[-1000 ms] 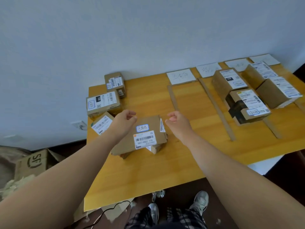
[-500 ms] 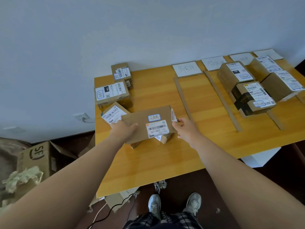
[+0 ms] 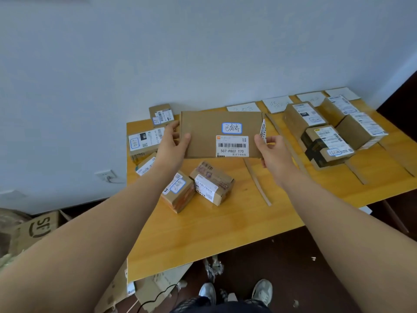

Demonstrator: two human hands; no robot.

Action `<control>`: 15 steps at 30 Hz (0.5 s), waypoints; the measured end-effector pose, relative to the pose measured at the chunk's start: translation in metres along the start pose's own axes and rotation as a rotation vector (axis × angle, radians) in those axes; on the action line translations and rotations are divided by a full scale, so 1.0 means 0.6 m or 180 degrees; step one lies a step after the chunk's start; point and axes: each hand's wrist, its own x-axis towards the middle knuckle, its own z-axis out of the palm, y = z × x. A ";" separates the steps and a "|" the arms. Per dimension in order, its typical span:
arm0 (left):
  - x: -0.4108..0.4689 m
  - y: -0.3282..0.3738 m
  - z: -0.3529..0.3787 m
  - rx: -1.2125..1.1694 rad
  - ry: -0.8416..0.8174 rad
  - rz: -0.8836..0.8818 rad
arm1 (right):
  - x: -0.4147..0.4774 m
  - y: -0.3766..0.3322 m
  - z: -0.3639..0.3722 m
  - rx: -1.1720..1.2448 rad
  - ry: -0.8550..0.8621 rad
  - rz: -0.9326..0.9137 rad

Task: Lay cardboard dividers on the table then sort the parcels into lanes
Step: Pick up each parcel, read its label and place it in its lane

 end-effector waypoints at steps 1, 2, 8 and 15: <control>0.002 0.007 0.004 -0.0035 0.0040 0.0028 | 0.001 -0.006 -0.003 0.0017 0.0032 -0.0023; 0.004 0.013 0.009 -0.0061 0.0081 0.0049 | 0.003 -0.008 -0.005 0.0046 0.0054 -0.0037; 0.004 0.028 0.031 -0.0144 0.0181 0.0050 | -0.001 -0.019 -0.024 0.0205 0.0131 -0.0110; 0.006 0.079 0.106 -0.0493 -0.0140 -0.0327 | 0.010 -0.034 -0.095 0.0272 0.0488 -0.0247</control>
